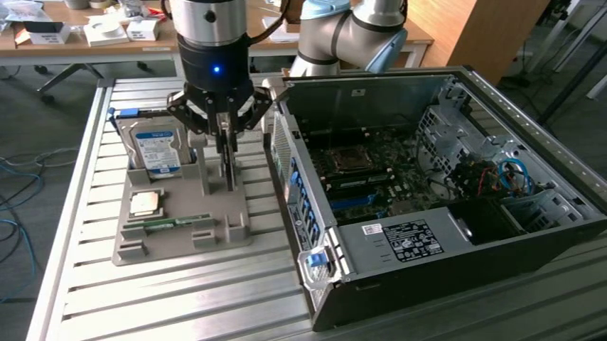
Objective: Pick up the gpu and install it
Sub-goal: 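Pick up the gpu and move the gpu toward the slot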
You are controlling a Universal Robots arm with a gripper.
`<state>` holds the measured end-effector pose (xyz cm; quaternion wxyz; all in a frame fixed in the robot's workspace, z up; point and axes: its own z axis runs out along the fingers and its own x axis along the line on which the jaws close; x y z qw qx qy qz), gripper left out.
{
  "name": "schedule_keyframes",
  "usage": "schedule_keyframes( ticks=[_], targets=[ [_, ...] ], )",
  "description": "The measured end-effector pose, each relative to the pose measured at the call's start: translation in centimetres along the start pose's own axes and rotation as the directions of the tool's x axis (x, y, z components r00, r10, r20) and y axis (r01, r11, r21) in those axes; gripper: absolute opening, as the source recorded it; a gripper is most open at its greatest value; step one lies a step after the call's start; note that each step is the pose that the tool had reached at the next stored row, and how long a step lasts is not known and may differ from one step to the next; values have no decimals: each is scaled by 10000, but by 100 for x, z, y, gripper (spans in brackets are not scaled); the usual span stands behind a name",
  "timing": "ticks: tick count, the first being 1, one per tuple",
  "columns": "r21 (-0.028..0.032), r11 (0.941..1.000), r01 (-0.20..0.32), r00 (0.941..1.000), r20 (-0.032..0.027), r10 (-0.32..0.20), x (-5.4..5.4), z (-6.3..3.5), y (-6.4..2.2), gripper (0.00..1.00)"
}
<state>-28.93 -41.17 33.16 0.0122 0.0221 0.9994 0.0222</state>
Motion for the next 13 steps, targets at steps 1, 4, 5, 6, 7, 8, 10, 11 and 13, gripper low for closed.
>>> schedule_keyframes(
  ticks=[1, 4, 5, 6, 7, 8, 10, 11, 13],
  targets=[
    [0, 10000, 0, 10000, 0, 0, 0, -18, 1, 26],
    [0, 10000, 0, 10000, -1, 0, -2, -79, 4, 26],
    [0, 10000, 0, 10000, -1, 0, -2, -103, 5, 26],
    [0, 10000, 0, 10000, 0, 0, -3, -127, 6, 26],
    [0, 10000, 0, 10000, 0, 0, -4, -151, 7, 26],
    [0, 10000, 0, 10000, 0, 0, -4, -177, 8, 26],
    [1, 10000, 0, 10000, -1, 0, -6, -235, 11, 26],
    [0, 10000, 0, 10000, 0, 0, -7, -267, 12, 26],
    [0, 10000, 0, 10000, 0, 0, -8, -326, 15, 26]
  ],
)
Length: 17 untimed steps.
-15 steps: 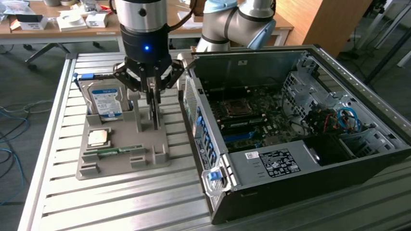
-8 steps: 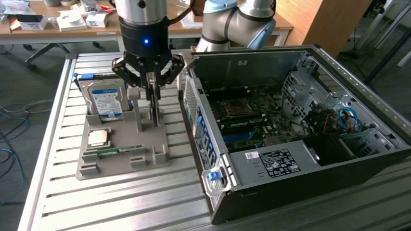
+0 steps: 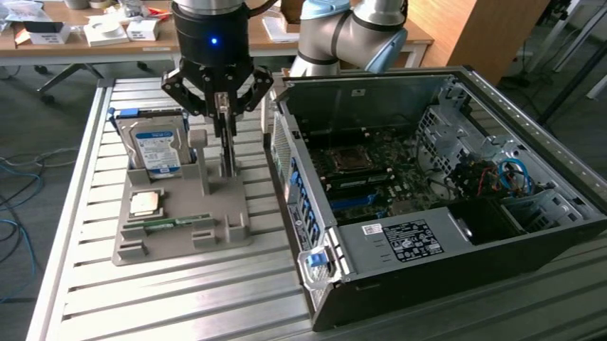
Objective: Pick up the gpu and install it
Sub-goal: 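Pick up the gpu and move the gpu toward the slot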
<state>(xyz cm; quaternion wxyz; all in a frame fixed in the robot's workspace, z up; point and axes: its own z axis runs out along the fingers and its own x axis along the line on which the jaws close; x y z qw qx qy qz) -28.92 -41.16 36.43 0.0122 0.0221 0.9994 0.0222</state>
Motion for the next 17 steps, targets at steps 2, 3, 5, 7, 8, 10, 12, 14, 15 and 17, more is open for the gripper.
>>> schedule_keyframes(
  ticks=[2, 3, 5, 7, 8, 10, 12, 14, 15, 17],
  targets=[
    [0, 10000, 0, 10000, 0, 0, -2, -58, 3, 26],
    [0, 10000, 0, 10000, 0, 0, -3, -84, 4, 26],
    [0, 10000, -1, 10000, 0, 1, -5, -135, 6, 26],
    [0, 10000, 0, 10000, 0, 0, -7, -187, 9, 26],
    [0, 10000, -1, 10000, 0, 1, -9, -216, 10, 26],
    [1, 10000, -1, 10000, -1, 1, -11, -275, 13, 26],
    [0, 10000, 0, 10000, 0, 0, -15, -337, 16, 26],
    [0, 10000, 0, 10000, -1, 0, -17, -397, 18, 26],
    [1, 10000, -1, 10000, 0, 1, -19, -427, 20, 26],
    [1, 10000, 0, 10000, -1, 0, -21, -487, 22, 26]
  ],
)
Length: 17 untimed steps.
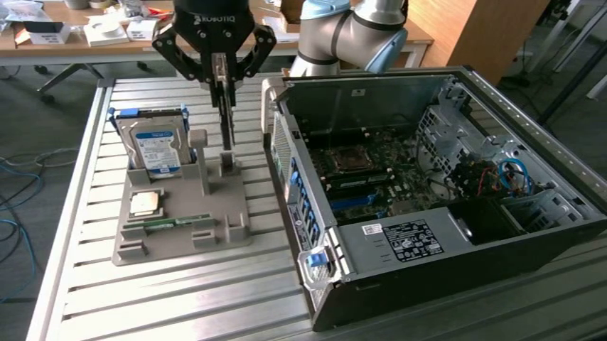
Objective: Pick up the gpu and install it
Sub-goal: 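Pick up the gpu and move the gpu toward the slot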
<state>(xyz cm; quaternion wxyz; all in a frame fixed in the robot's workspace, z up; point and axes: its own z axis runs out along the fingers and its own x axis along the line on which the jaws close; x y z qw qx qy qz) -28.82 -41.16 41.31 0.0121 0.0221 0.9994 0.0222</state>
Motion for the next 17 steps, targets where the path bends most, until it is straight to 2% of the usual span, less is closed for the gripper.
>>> schedule_keyframes(
  ticks=[9, 17],
  targets=[
    [0, 10000, 0, 10000, 0, 0, -13, -272, 13, 26],
    [0, 10000, 0, 10000, 0, 0, -22, -474, 22, 26]
  ],
)
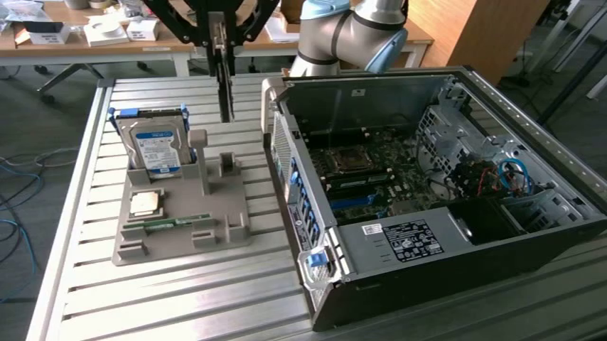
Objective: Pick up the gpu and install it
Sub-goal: 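Pick up the gpu and move the gpu toward the slot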
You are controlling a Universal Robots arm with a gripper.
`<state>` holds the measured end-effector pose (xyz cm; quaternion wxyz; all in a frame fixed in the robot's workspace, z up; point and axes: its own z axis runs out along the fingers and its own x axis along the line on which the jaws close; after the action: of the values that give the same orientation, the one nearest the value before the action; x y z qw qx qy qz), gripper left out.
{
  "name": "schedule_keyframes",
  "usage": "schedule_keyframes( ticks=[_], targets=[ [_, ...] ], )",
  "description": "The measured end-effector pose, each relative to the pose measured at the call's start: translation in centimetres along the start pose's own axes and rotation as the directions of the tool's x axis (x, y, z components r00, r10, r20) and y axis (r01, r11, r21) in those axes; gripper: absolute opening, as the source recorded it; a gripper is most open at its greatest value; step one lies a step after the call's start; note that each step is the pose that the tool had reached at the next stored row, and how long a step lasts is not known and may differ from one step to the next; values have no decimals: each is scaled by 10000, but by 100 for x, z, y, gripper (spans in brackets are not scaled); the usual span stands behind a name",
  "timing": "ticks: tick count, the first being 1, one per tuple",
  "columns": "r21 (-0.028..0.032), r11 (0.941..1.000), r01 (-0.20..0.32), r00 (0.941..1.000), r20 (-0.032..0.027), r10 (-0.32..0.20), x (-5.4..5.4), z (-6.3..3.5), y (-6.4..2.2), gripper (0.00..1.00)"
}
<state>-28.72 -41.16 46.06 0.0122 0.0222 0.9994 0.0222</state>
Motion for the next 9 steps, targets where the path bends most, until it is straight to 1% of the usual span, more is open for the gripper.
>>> schedule_keyframes(
  ticks=[9],
  targets=[
    [0, 10000, 0, 10000, 0, 0, -11, -248, 11, 26]
  ],
)
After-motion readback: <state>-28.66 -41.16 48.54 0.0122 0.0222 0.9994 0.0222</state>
